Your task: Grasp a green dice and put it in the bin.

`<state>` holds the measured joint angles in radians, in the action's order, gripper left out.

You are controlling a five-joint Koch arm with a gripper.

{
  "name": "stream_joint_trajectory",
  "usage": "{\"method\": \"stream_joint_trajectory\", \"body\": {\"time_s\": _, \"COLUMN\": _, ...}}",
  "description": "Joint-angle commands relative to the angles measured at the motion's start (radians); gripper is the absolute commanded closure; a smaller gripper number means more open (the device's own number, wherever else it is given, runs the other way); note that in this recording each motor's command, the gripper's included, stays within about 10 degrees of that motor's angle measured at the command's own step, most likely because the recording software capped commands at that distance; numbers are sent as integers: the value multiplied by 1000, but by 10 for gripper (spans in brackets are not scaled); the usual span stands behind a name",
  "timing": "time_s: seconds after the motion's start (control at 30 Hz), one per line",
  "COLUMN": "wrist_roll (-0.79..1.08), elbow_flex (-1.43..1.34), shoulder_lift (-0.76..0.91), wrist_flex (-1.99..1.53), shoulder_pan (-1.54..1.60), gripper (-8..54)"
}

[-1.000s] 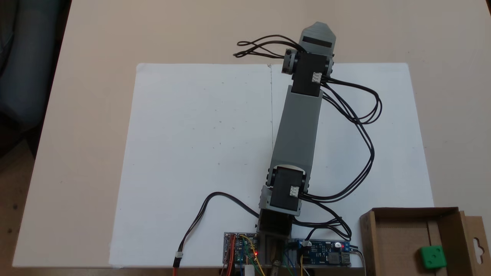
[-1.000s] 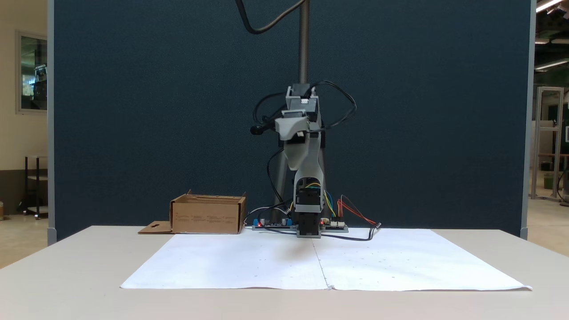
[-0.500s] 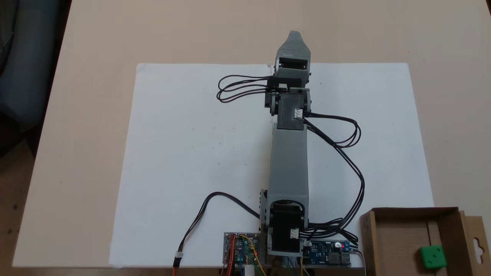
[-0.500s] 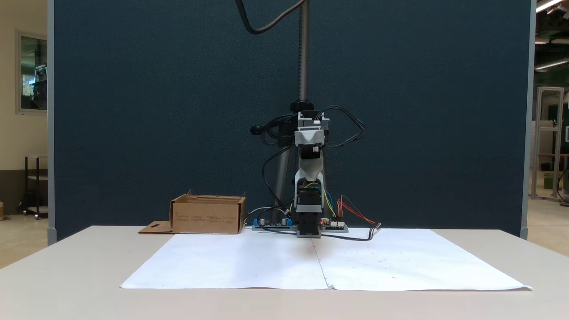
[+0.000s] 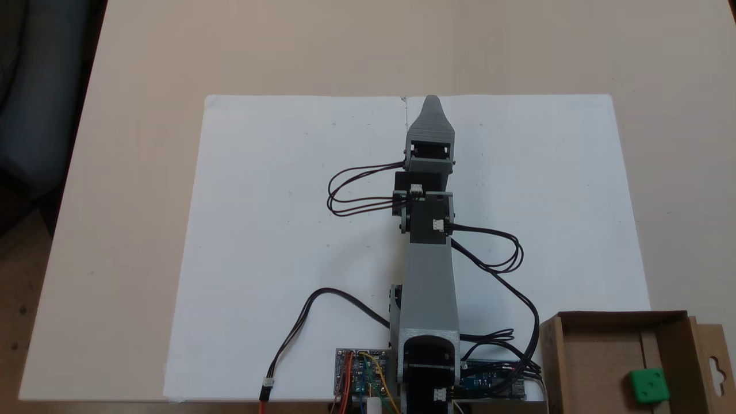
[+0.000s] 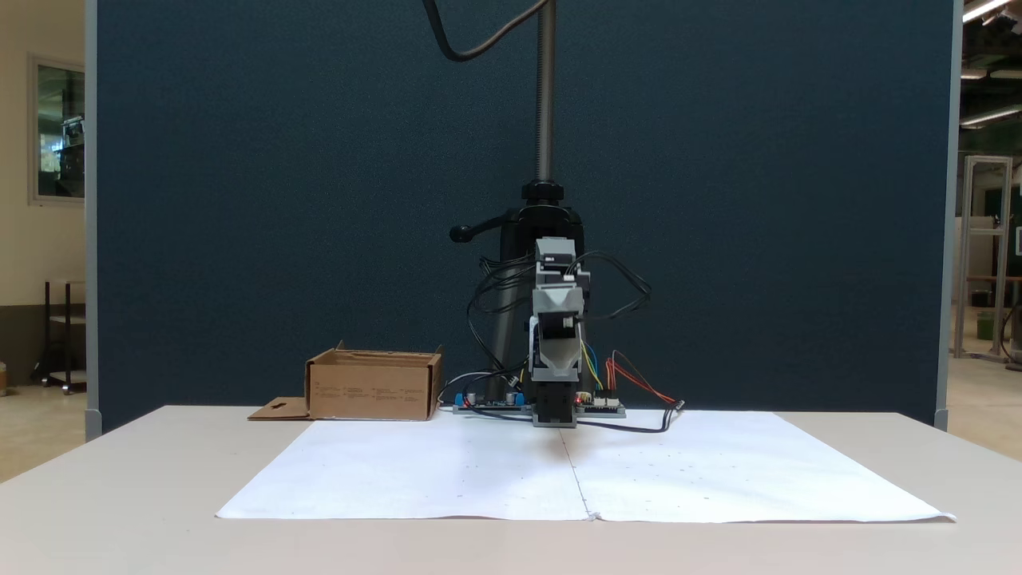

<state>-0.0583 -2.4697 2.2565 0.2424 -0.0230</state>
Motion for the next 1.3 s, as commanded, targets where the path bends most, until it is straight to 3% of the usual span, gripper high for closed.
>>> {"method": "stream_joint_trajectory", "body": {"time_s": 0.0, "wrist_roll": 35, "elbow_flex": -26, "shoulder_lift": 114, "wrist_flex": 165, "shoulder_pan": -3, "gripper": 43}}
{"method": "stream_joint_trajectory", "body": {"time_s": 0.87, "wrist_roll": 40, "elbow_flex": -629, "shoulder_lift": 120, "wrist_flex": 986, "shoulder_pan": 0, "gripper": 37}}
{"method": "stream_joint_trajectory", "body": {"time_s": 1.27, "wrist_roll": 48, "elbow_flex": -661, "shoulder_lift": 117, "wrist_flex": 1340, "shoulder_pan": -2, "gripper": 4}}
